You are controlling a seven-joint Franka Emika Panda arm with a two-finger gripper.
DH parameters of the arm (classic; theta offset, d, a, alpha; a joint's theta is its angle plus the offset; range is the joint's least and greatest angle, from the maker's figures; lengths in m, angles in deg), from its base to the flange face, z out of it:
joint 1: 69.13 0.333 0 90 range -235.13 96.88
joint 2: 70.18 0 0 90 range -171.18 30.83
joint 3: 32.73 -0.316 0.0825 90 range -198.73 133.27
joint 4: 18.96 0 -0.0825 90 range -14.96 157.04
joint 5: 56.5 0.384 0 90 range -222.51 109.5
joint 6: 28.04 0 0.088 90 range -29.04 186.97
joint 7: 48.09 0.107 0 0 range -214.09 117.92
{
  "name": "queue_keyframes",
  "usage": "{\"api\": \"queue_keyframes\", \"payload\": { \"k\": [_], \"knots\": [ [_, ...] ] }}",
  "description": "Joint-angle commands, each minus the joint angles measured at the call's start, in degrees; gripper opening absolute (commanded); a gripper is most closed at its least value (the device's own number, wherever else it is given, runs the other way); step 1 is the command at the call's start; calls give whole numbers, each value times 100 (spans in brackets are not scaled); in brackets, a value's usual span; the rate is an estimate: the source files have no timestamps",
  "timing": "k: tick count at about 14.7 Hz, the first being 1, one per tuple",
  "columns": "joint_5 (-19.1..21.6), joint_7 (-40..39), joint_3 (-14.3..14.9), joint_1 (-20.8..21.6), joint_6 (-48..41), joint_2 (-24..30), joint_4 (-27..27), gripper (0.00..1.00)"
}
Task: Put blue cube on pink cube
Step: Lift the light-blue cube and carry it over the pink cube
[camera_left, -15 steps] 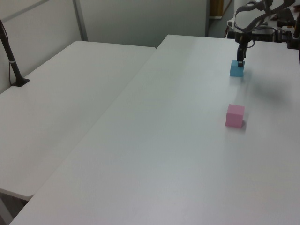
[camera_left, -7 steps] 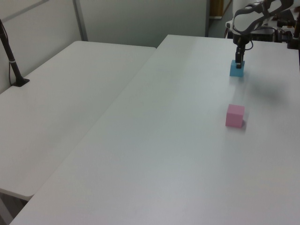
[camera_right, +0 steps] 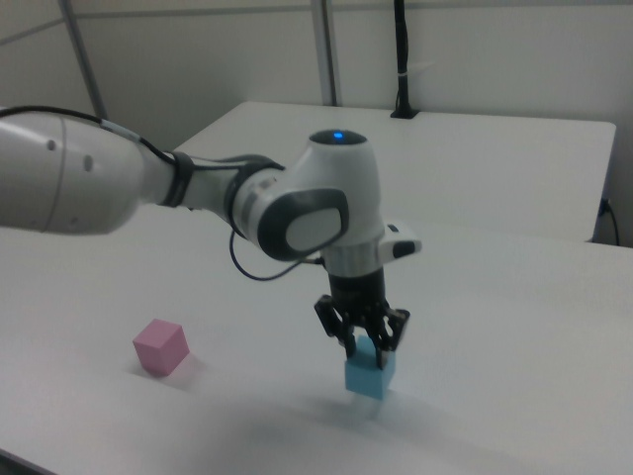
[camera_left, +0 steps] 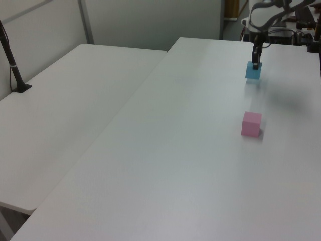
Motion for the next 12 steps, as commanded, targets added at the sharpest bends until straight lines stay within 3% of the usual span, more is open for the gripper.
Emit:
{"api": "queue_keyframes", "payload": {
  "k": [1, 5, 7, 9, 12],
  "knots": [
    [83, 79, -26, 274, -736, 812, 114, 48],
    [92, 333, -35, 809, -1509, 1568, 114, 48],
    [101, 928, -157, 1186, -1843, 1919, 105, 48],
    [127, 1622, -804, 1075, -2229, 2079, -26, 48],
    [381, 2318, -1317, 1039, -2495, 2193, -88, 48]
  ]
}}
